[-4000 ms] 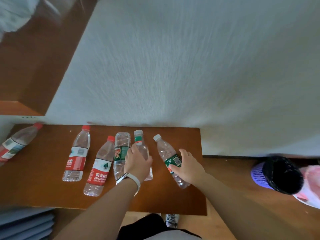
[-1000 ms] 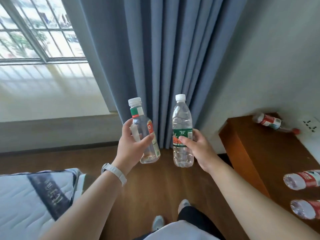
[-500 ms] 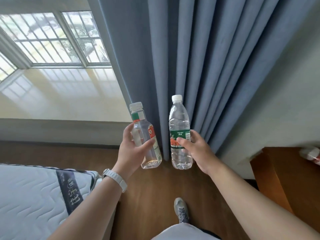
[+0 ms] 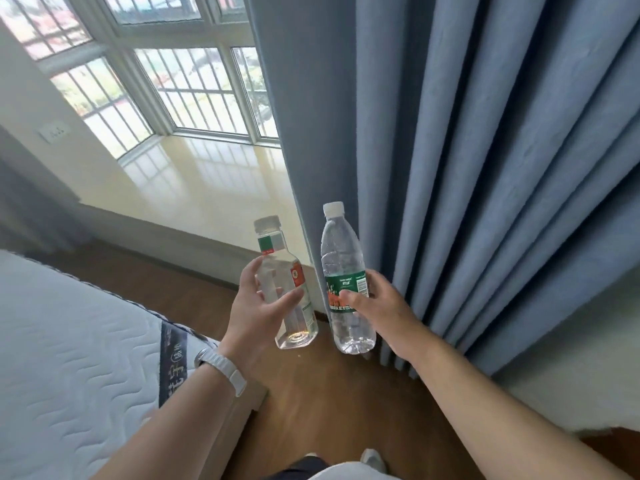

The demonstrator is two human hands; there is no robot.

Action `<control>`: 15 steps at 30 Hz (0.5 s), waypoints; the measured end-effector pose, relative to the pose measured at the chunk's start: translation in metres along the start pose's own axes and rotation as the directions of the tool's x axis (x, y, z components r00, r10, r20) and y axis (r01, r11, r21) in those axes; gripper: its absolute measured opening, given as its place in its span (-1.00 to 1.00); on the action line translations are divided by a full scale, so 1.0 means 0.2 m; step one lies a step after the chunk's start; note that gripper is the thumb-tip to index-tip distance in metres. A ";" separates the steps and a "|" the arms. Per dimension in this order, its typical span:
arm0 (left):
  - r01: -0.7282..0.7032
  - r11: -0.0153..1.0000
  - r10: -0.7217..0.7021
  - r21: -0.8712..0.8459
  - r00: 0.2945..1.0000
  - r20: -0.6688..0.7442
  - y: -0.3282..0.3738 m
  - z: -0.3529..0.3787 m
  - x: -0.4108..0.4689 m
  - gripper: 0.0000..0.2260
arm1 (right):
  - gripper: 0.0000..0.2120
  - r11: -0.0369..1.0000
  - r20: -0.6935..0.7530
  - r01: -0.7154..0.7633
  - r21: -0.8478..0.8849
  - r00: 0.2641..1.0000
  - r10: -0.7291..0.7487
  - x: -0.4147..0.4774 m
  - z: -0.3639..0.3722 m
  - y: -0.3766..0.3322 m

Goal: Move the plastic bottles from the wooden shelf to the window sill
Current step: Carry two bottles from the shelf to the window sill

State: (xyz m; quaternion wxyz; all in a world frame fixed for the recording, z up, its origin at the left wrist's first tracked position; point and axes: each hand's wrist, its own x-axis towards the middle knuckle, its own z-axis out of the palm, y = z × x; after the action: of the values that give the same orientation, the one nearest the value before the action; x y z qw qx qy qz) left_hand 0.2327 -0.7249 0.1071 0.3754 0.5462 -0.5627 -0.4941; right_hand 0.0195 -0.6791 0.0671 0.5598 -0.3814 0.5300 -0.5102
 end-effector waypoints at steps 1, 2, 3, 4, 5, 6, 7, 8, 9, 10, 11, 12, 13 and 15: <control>0.006 1.000 -0.006 0.007 1.000 -0.027 0.00 -0.03 0.00 -0.15 | -0.47 1.000 0.034 -0.008 -0.010 0.999 0.008 0.03 0.02 -0.01; 0.011 1.000 -0.011 0.012 0.998 -0.056 -0.01 -0.06 0.01 -0.17 | -0.43 1.000 0.063 -0.014 -0.024 0.998 0.015 0.07 0.05 -0.01; 0.015 1.000 -0.014 0.016 0.996 -0.085 -0.03 -0.09 0.01 -0.20 | -0.43 0.999 0.084 -0.022 -0.034 0.996 0.024 0.10 0.08 -0.02; 0.021 1.000 -0.018 0.021 0.993 -0.113 -0.04 -0.13 0.01 -0.23 | -0.46 0.999 0.107 -0.030 -0.034 0.994 0.033 0.14 0.11 -0.02; 0.028 0.999 -0.024 0.026 0.990 -0.139 -0.05 -0.17 0.01 -0.26 | -0.50 0.999 0.136 -0.042 -0.028 0.990 0.045 0.18 0.15 -0.03; 0.037 0.999 -0.032 0.027 0.985 -0.167 -0.07 -0.21 0.01 -0.27 | -0.52 0.998 0.168 -0.055 -0.025 0.984 0.058 0.21 0.19 -0.03; 0.047 0.999 -0.041 0.025 0.980 -0.196 -0.08 -0.24 0.01 -0.29 | -0.50 0.998 0.198 -0.065 -0.028 0.978 0.069 0.24 0.23 -0.04; 0.054 0.998 -0.048 0.020 0.973 -0.224 -0.09 -0.28 0.02 -0.31 | -0.45 0.997 0.223 -0.068 -0.039 0.972 0.075 0.27 0.27 -0.04; 0.061 0.998 -0.055 0.014 0.967 -0.248 -0.11 -0.31 0.02 -0.33 | -0.40 0.996 0.241 -0.071 -0.054 0.967 0.082 0.31 0.31 -0.04; 0.066 0.998 -0.061 0.013 0.962 -0.267 -0.12 -0.35 0.03 -0.34 | -0.35 0.995 0.257 -0.072 -0.068 0.962 0.087 0.34 0.35 -0.04; 0.071 0.997 -0.063 0.016 0.957 -0.283 -0.14 -0.38 0.05 -0.34 | -0.33 0.994 0.272 -0.075 -0.074 0.958 0.092 0.38 0.39 -0.04; 0.074 0.997 -0.066 0.019 0.953 -0.296 -0.15 -0.41 0.07 -0.34 | -0.35 0.994 0.283 -0.076 -0.079 0.954 0.096 0.41 0.43 -0.03; 0.079 0.997 -0.070 0.018 0.950 -0.306 -0.17 -0.45 0.09 -0.34 | -0.39 0.993 0.288 -0.078 -0.087 0.952 0.100 0.45 0.47 -0.03; 0.090 0.996 -0.083 0.006 0.944 -0.318 -0.18 -0.51 0.14 -0.37 | -0.47 0.991 0.293 -0.086 -0.103 0.949 0.113 0.52 0.54 -0.03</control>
State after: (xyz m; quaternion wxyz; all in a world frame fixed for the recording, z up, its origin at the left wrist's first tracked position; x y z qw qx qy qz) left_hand 0.3365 -0.7643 0.0930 0.4333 0.6465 -0.4756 -0.4099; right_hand 0.1155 -0.7933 0.0677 0.6407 -0.4512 0.4804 -0.3939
